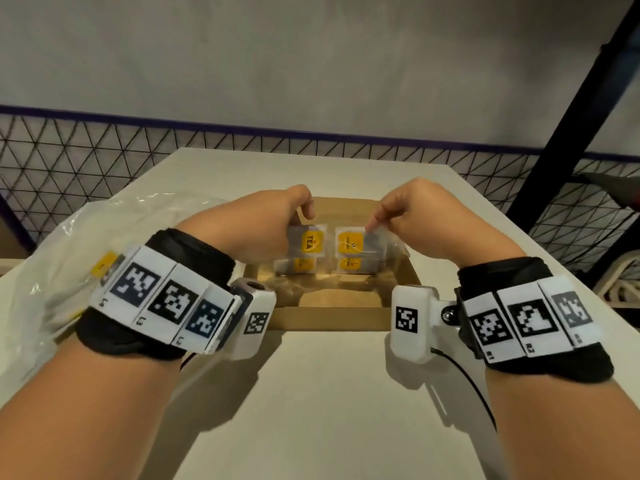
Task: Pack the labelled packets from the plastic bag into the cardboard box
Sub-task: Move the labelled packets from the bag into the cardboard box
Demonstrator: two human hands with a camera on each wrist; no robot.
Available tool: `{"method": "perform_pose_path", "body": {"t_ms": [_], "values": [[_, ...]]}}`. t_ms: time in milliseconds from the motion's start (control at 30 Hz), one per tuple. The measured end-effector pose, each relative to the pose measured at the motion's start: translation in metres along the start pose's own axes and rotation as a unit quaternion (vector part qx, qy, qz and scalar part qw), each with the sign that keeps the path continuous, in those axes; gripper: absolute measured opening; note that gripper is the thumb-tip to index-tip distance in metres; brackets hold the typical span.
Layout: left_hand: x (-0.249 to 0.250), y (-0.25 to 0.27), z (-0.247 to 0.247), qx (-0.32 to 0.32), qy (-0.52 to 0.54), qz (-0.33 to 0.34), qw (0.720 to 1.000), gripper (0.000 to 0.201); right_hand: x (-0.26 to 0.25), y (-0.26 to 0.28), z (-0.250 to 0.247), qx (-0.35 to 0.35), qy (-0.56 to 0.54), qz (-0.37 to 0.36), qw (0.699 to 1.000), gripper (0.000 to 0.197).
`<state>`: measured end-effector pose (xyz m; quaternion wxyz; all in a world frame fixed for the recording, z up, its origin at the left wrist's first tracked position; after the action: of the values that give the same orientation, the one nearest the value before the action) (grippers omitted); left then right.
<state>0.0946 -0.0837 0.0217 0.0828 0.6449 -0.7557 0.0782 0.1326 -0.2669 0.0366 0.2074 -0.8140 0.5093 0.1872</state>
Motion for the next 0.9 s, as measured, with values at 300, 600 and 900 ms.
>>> {"method": "perform_pose_path", "body": {"t_ms": [300,600,900], "values": [[-0.009,-0.009,0.018,0.001,-0.07,0.006,0.998,0.03,0.006,0.012,0.013,-0.113,0.064,0.093,0.987,0.03],[-0.02,-0.012,0.023,-0.054,-0.116,-0.047,0.991,0.049,0.012,0.008,0.023,-0.156,0.15,0.111,0.97,0.031],[-0.008,-0.01,0.027,-0.078,-0.123,-0.023,0.989,0.044,0.015,0.006,0.025,-0.156,0.138,0.121,0.97,0.026]]}}
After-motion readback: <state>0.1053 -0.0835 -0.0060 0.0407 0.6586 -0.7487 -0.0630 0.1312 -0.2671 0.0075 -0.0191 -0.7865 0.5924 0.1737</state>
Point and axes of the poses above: each hand's wrist, its own y-axis away from the middle knuckle, its own z-axis out of the palm, x = y × z, the point moved 2 cm from there along -y, towards the middle knuckle, and after that the axes turned 9 degrees about -y, right-handed, at the moved point
